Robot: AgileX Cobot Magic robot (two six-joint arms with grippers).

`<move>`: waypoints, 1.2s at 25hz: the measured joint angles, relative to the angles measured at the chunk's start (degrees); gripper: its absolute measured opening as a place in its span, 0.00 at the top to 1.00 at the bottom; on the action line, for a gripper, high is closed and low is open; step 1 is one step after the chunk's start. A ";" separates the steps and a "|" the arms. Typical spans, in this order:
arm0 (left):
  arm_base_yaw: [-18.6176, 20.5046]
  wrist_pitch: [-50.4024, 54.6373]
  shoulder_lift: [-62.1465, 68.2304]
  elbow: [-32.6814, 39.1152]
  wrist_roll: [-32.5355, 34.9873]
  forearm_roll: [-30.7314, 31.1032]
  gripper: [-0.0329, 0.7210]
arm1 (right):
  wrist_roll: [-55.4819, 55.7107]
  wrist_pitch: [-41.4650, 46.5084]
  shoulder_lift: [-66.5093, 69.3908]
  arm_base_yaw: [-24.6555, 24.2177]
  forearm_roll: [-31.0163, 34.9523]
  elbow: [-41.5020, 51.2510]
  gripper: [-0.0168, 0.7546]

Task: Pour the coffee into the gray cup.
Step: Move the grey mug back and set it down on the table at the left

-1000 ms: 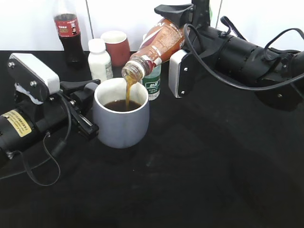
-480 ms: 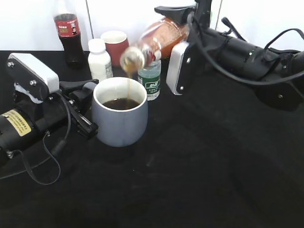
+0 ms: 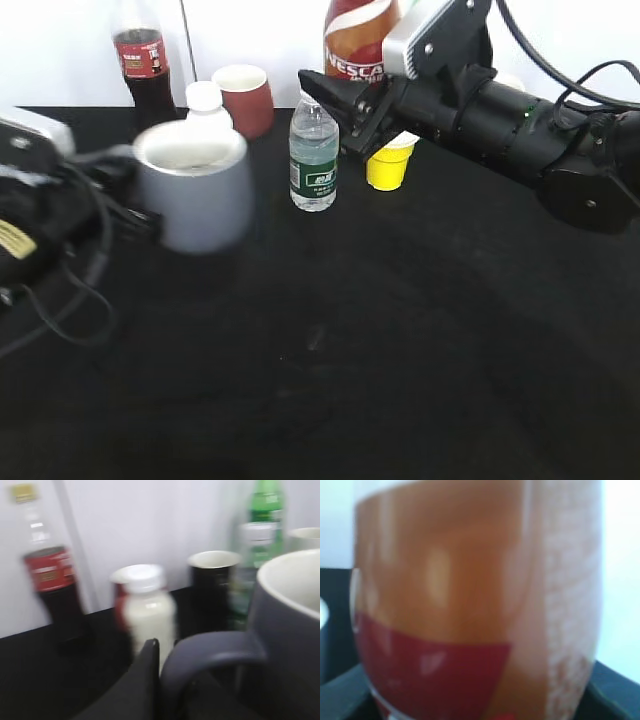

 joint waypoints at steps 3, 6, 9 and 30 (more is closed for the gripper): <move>7.28 0.00 0.00 0.00 0.17 -0.48 0.88 | 1.32 0.00 0.00 0.00 0.92 0.00 0.31; 11.78 0.00 0.00 0.00 0.17 -0.79 0.88 | 1.51 0.00 0.00 0.00 3.05 0.00 0.31; 16.00 0.05 0.00 0.00 0.17 -0.47 0.88 | 3.74 0.00 0.00 0.00 3.35 0.00 0.31; 20.12 0.21 34.54 -33.82 0.17 -2.20 0.86 | 6.56 0.00 0.00 0.00 3.62 0.00 0.32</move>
